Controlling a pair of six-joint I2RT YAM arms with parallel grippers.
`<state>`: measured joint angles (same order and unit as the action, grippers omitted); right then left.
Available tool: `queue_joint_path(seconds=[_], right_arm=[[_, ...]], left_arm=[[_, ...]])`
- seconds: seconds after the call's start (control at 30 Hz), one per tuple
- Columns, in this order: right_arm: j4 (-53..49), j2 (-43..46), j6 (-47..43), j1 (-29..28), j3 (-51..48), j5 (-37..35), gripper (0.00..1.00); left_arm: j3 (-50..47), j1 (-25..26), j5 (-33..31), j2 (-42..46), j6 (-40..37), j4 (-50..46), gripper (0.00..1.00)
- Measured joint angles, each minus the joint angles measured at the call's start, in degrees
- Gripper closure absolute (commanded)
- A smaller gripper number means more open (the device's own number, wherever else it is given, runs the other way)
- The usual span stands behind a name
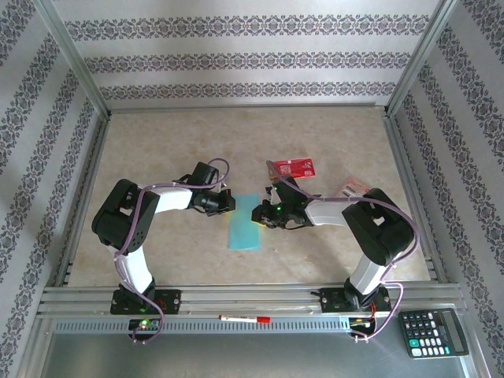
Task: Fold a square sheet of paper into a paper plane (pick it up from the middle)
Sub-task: Fold the triangle a second time at the center of the table.
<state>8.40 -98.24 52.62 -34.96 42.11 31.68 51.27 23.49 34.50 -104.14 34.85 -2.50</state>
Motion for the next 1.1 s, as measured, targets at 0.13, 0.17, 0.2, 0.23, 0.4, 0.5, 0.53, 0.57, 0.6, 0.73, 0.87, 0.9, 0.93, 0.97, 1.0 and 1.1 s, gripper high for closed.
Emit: queue_joint_path(seconds=[0.13,0.17,0.2,0.23,0.4,0.5,0.53,0.57,0.6,0.73,0.87,0.9,0.93,0.97,1.0,1.1], right_arm=[[0.0,-0.3,0.2,0.4,0.6,0.4,0.94],[0.0,-0.3,0.3,0.4,0.6,0.4,0.94],[0.0,-0.3,0.5,0.4,0.7,0.4,0.95],[-0.1,-0.3,1.0,0.4,0.7,0.4,0.96],[-0.7,-0.2,3.4,0.4,0.6,0.3,0.96],[-1.6,0.3,5.8,0.4,0.6,0.3,0.96],[-2.0,0.6,6.5,0.4,0.6,0.3,0.96],[-2.4,0.9,7.3,0.4,0.6,0.3,0.96],[-2.7,1.2,8.2,0.4,0.6,0.3,0.96],[-3.4,1.6,11.5,1.1,0.5,0.5,0.96],[-4.0,1.7,13.8,1.9,0.5,0.9,0.96],[-4.3,1.8,14.2,2.2,0.5,1.0,0.97],[-4.5,1.9,14.6,2.3,0.5,1.0,0.97],[-4.6,2.0,15.0,2.3,0.5,1.0,0.97],[-4.8,2.0,15.2,2.4,0.5,1.0,0.97],[-5.4,2.0,15.7,2.6,0.5,1.0,0.97]], left_arm=[[0.3,0.0,0.0,0.0,0.0,-0.5,1.0],[0.4,0.0,-0.1,0.0,0.0,-0.8,0.98],[0.5,0.0,-0.1,0.0,0.0,-1.0,0.94],[0.5,0.0,-0.1,0.0,-0.1,-1.0,0.9],[-0.5,0.1,-0.4,2.5,-0.9,-1.1,0.63],[-4.2,0.5,-2.1,7.8,-1.4,0.2,0.54],[-5.9,1.0,-2.9,10.2,-1.5,1.3,0.52],[-7.4,1.9,-3.7,12.3,-1.7,2.2,0.51],[-9.0,3.1,-4.6,14.5,-1.9,3.5,0.49],[-15.0,10.9,-9.6,22.7,-4.3,7.6,0.47],[-18.9,19.9,-16.7,27.9,-8.4,9.7,0.43],[-19.6,22.4,-18.8,28.9,-9.8,9.8,0.42],[-20.1,24.8,-21.0,29.6,-11.2,9.8,0.41],[-20.3,26.6,-22.9,29.9,-12.4,9.9,0.41],[-20.3,29.0,-25.2,29.9,-14.0,9.9,0.38],[-20.3,34.6,-30.9,29.7,-17.4,10.1,0.34]])
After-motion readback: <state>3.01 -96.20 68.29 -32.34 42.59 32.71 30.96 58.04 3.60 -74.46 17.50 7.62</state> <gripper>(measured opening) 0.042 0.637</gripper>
